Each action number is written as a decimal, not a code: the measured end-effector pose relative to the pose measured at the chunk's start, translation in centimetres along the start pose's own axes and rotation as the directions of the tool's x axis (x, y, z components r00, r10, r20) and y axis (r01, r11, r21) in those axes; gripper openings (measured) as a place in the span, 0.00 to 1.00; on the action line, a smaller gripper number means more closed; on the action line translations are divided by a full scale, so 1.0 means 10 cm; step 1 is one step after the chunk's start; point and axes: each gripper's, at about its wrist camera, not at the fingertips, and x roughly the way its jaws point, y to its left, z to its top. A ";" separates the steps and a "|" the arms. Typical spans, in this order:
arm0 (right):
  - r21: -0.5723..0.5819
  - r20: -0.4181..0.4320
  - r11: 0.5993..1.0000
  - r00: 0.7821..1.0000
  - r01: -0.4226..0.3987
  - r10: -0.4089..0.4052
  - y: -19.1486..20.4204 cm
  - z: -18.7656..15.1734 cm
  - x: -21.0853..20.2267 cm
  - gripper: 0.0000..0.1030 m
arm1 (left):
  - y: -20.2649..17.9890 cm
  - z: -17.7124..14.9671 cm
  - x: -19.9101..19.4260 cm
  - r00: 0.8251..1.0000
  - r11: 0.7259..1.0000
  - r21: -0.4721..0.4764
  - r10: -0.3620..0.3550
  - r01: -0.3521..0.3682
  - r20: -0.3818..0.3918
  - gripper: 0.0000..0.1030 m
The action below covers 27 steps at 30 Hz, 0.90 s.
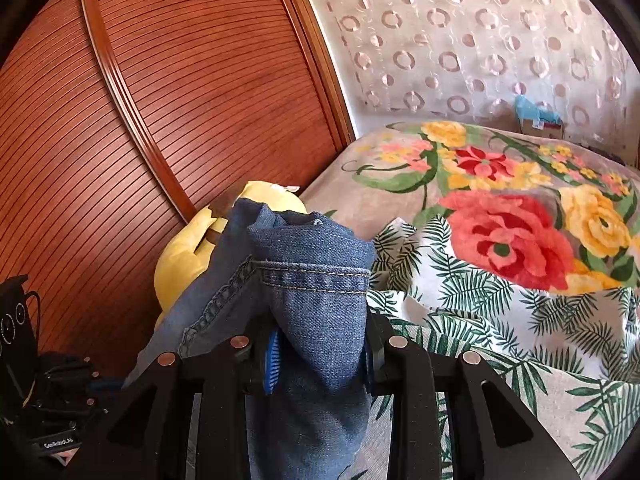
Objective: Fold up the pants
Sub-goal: 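Carry the jeans stack toward the yellow plush toy and release it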
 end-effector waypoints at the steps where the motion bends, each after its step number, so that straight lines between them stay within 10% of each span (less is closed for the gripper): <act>1: -0.001 -0.006 1.000 1.000 0.002 -0.002 0.00 0.01 0.03 0.31 | 0.02 -0.01 0.03 1.000 1.000 -0.002 0.002 -0.002 -0.005 0.07; 12: -0.051 -0.096 0.999 0.995 0.017 -0.022 -0.21 0.23 0.17 0.49 | 0.04 -0.06 0.10 0.999 0.999 0.013 0.038 -0.038 -0.020 0.07; 18: -0.141 0.027 0.981 0.991 0.135 -0.132 -0.09 0.28 0.02 0.49 | 0.05 -0.08 0.10 0.999 0.999 0.016 0.049 -0.049 -0.018 0.08; 20: -0.165 0.008 0.978 0.991 0.131 -0.131 -0.05 0.28 0.11 0.32 | 0.05 -0.08 0.10 0.998 0.998 0.018 0.056 -0.056 -0.016 0.08; 27: -0.215 -0.029 0.960 0.982 0.177 -0.188 0.03 0.27 0.38 0.31 | 0.06 -0.07 0.06 0.998 0.997 -0.012 0.070 -0.070 -0.010 0.09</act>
